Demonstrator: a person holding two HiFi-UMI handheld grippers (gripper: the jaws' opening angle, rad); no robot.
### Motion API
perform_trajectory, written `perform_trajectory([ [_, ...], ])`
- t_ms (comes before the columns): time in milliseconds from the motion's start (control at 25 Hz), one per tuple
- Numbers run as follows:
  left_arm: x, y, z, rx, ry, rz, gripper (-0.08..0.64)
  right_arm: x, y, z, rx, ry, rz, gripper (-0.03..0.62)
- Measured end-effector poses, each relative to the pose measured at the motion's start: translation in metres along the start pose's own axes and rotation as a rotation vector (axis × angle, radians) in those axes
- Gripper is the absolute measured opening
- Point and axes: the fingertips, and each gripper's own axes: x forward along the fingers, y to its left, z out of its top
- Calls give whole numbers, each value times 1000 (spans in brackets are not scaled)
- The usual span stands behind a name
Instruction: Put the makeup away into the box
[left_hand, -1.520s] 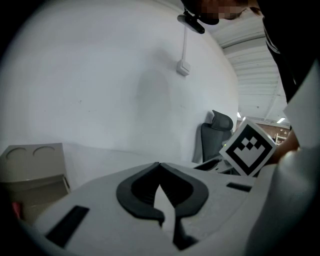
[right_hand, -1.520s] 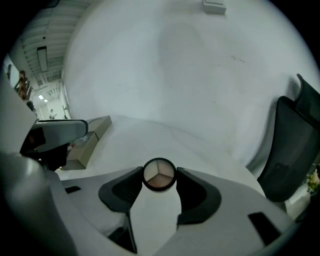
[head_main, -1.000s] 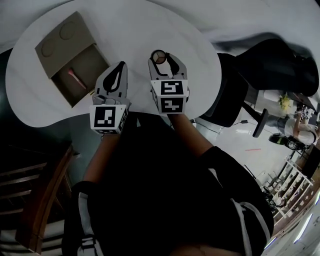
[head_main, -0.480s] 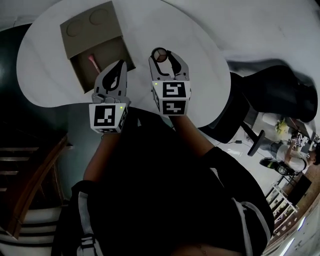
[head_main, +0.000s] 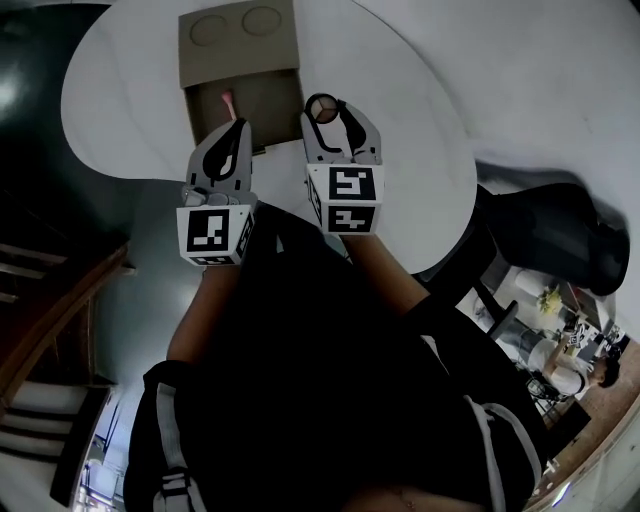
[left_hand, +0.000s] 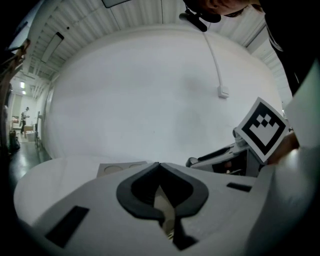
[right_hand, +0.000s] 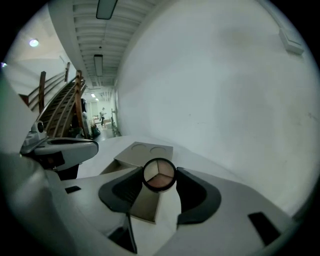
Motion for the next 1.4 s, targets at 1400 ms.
perform_trajectory([
  [1400, 9, 105, -72, -136, 158, 144, 6, 125, 87, -73, -105, 373, 197, 230],
])
